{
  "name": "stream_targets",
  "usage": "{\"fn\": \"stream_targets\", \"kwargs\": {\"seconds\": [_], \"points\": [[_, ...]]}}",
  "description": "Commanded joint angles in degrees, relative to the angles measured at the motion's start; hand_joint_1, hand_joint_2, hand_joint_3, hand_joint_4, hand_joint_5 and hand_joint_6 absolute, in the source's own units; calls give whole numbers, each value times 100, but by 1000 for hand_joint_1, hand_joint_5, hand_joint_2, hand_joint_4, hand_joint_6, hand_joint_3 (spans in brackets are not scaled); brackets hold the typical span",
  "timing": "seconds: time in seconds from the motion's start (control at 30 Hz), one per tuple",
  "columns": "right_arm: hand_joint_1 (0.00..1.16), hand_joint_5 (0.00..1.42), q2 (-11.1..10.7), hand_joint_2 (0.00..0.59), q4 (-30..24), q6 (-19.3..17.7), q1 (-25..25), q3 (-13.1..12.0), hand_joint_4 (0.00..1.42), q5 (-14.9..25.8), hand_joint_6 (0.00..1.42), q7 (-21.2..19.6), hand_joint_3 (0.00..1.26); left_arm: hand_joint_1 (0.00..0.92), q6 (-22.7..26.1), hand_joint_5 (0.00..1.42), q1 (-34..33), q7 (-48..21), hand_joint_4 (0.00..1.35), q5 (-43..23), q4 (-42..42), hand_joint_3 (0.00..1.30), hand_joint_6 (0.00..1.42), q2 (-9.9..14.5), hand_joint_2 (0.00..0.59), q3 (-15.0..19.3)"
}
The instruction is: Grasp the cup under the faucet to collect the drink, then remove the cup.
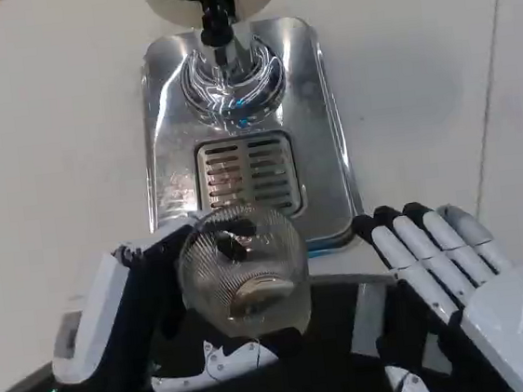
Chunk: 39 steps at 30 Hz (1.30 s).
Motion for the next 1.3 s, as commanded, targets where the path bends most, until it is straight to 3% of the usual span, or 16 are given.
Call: {"fn": "stream_targets", "kwargs": {"seconds": [0.03,0.3,0.53,0.97,1.3], "points": [[69,0,40,586,-117,14,123,-48,0,70,0,-9,0,749,98,1387,-200,62,1233,-23,198,1194,1424,-50,70,22],[80,0,158,586,-218,64,264,47,0,20,0,83,0,751,502,1372,-877,180,1233,63,692,1194,1424,-112,71,0],[88,0,244,586,-387,275,274,-136,0,58,0,158,0,752,622,1372,-1730,495,1233,310,1684,1194,1424,-99,71,-109],[99,0,491,586,-382,650,-9,63,0,-234,0,462,0,752,557,1371,-3284,1218,1233,559,3644,1194,1424,61,71,-485],[105,0,521,586,-404,733,8,80,0,-257,0,521,0,752,445,1371,-4063,1677,1233,570,4880,1194,1424,240,72,-743]]}}
